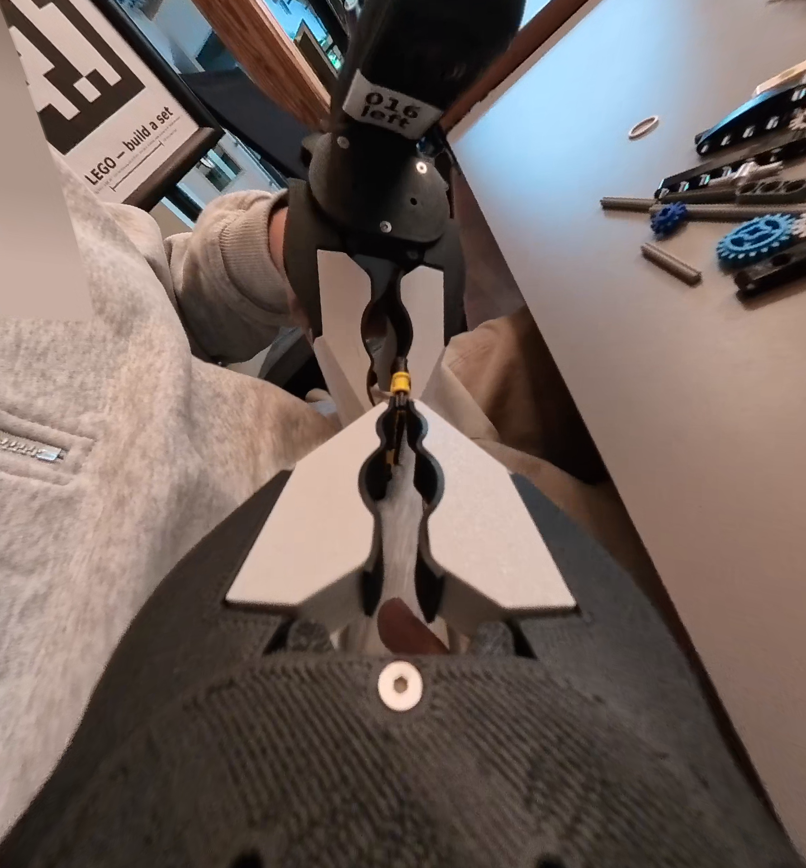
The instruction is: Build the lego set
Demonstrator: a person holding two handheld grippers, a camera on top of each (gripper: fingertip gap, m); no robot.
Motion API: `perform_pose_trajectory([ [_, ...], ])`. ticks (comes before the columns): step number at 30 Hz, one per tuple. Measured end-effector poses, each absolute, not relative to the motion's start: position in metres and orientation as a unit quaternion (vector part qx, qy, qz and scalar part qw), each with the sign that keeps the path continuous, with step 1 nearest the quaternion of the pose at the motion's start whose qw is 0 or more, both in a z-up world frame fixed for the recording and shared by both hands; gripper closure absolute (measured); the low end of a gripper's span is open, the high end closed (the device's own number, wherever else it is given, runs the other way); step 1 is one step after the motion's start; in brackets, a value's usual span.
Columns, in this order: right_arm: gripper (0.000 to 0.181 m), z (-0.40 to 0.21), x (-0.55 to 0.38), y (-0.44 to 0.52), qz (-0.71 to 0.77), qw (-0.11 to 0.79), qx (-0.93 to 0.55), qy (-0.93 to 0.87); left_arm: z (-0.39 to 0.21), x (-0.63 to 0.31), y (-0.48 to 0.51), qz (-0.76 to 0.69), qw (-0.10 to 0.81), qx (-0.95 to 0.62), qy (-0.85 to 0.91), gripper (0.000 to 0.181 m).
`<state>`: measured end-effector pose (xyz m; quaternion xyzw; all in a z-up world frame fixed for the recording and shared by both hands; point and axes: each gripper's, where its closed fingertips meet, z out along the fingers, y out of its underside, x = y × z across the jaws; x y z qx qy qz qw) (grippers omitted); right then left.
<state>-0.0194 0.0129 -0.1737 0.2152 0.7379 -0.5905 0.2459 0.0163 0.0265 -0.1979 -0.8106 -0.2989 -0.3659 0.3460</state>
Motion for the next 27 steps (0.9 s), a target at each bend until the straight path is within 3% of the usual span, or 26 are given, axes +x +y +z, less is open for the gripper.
perform_pose_trajectory([
  [27,0.179,-0.187,-0.018,0.02,-0.562,0.257,0.239,0.749,-0.199,0.015,0.033,-0.427,0.484,-0.673,-0.361,0.173],
])
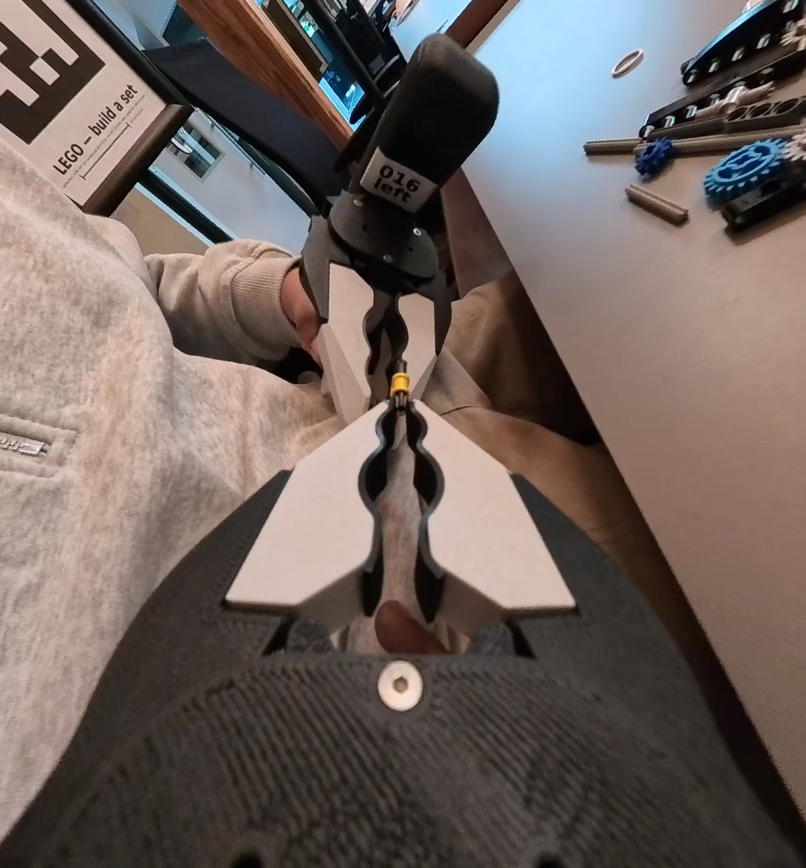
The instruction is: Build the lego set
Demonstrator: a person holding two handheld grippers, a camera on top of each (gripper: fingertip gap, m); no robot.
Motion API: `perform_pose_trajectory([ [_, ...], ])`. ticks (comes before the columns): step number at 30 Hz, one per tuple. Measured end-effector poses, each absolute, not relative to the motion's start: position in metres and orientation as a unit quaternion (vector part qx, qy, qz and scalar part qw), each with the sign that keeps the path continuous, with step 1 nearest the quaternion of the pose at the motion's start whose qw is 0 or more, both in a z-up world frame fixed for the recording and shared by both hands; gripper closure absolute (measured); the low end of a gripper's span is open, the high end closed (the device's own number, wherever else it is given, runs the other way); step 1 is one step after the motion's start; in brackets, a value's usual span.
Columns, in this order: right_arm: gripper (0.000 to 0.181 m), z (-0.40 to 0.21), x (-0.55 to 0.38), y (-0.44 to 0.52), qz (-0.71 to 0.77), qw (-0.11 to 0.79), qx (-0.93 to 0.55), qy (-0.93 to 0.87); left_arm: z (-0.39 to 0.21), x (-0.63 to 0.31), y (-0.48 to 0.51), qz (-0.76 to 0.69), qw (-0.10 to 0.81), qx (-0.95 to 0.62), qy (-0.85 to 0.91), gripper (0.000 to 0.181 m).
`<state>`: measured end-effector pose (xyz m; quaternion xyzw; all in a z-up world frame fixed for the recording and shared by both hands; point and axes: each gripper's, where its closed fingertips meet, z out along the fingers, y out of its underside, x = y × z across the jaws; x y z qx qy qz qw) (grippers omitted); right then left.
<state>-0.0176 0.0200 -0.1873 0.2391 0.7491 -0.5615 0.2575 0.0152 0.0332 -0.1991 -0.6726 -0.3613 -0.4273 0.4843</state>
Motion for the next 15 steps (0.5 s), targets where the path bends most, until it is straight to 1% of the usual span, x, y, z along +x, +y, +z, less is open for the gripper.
perform_pose_trajectory([
  [5,0.179,-0.182,-0.029,0.024,-0.579,0.245,0.257,0.734,-0.201,0.011,0.032,-0.413,0.494,-0.673,-0.364,0.175],
  [9,0.18,-0.167,-0.041,0.033,-0.594,0.24,0.271,0.718,-0.195,-0.01,0.023,-0.403,0.532,-0.63,-0.398,0.175],
  [11,0.179,-0.163,-0.048,0.041,-0.584,0.213,0.276,0.733,-0.189,-0.024,0.017,-0.385,0.556,-0.611,-0.411,0.175],
  [15,0.179,-0.17,-0.076,0.07,-0.512,0.112,0.293,0.8,-0.181,-0.041,0.013,-0.313,0.574,-0.637,-0.409,0.175],
])
